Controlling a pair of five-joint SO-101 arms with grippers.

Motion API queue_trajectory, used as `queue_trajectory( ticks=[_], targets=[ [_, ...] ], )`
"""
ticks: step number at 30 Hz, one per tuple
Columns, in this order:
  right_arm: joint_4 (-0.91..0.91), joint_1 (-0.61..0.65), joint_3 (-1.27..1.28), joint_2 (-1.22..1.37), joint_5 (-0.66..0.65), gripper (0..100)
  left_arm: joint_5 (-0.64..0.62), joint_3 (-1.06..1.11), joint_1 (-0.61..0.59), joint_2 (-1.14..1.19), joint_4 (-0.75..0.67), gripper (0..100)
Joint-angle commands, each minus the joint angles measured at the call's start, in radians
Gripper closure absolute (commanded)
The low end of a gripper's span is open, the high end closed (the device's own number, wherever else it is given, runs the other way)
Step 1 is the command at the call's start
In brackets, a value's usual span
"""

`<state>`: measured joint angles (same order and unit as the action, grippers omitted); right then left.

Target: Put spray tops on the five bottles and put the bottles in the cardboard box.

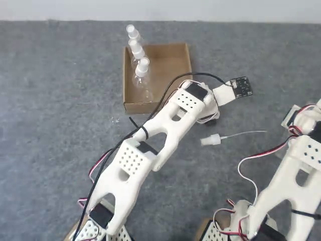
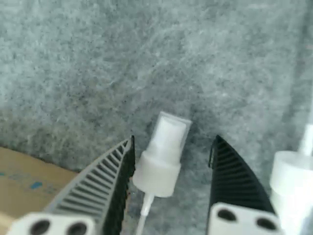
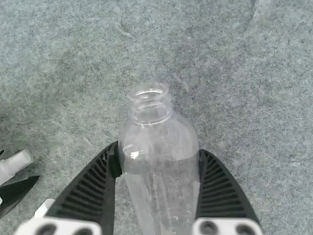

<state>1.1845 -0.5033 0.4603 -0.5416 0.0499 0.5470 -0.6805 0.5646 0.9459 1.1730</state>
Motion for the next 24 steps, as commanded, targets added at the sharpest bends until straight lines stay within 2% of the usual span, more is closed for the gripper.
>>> queue_trajectory(
  ticks=[1, 9, 16, 20, 24],
  targets=[
    [-0.013, -0.008, -0.069, -0.05, 0.0, 92.5, 0.005, -0.214, -0.009, 0.063, 0.115, 77],
    [-0.013, -0.008, -0.069, -0.05, 0.0, 92.5, 0.055, -0.535, -0.003, 0.233, 0.368, 85],
    [-0.013, -0.008, -0.069, -0.05, 0.0, 92.5, 0.06, -0.792, -0.003, 0.342, 0.542, 86],
    [-0.015, -0.008, -0.069, -0.05, 0.0, 92.5, 0.057, -0.9, -0.005, 0.376, 0.583, 89],
    [-0.015, -0.008, -0.069, -0.05, 0.0, 92.5, 0.057, -0.901, -0.003, 0.388, 0.583, 94]
  ],
)
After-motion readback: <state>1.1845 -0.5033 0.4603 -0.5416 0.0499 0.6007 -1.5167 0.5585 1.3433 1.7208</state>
